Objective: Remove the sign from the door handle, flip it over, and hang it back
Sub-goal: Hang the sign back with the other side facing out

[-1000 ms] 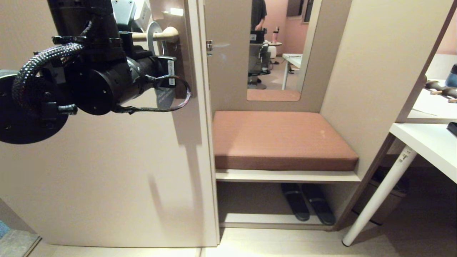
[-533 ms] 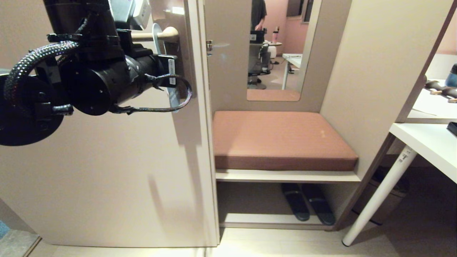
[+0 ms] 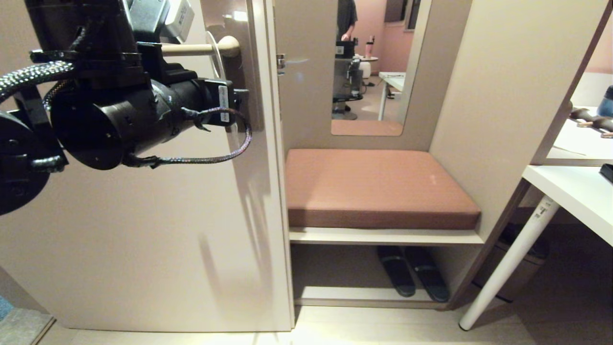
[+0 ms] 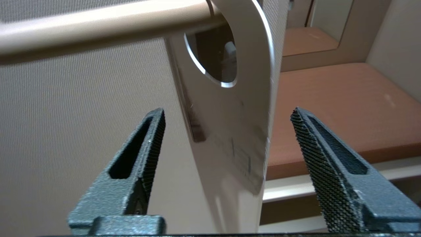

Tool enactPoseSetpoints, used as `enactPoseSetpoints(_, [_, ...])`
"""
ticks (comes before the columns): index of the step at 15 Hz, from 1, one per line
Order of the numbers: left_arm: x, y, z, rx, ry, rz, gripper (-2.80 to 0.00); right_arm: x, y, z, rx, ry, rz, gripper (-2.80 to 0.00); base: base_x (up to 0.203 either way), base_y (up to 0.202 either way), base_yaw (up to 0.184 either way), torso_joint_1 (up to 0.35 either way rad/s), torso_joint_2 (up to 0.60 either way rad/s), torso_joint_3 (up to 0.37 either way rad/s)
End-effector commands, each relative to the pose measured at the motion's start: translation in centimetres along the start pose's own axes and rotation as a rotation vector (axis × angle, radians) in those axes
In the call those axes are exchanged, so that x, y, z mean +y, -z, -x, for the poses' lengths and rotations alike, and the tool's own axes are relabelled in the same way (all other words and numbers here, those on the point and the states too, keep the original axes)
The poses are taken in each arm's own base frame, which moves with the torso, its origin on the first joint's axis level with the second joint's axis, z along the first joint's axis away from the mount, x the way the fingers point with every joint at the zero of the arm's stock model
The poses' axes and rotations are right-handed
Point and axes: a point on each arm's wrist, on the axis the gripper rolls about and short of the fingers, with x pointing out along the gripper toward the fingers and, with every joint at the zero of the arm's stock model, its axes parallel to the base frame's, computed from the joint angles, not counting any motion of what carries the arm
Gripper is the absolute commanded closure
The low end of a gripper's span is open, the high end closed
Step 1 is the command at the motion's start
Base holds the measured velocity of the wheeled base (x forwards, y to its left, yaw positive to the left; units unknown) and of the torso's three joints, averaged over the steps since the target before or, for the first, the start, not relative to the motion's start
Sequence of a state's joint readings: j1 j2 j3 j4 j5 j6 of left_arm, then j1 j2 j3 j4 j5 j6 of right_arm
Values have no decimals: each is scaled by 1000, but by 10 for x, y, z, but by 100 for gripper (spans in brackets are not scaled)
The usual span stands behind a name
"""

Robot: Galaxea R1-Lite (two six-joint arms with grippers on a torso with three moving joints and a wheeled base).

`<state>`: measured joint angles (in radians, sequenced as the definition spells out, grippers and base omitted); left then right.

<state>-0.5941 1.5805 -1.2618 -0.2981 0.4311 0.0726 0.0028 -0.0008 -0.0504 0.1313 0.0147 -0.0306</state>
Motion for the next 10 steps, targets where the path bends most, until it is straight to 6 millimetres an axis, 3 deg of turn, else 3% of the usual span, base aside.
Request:
enactPoseSetpoints(1, [6, -3, 18, -16, 8, 8, -280, 0, 0, 0, 1, -1, 0, 0, 0, 0, 0, 0, 0, 0])
enactPoseSetpoints(10, [29, 5, 69, -27, 19, 14, -280, 0, 0, 0, 1, -1, 0, 0, 0, 0, 0, 0, 0, 0])
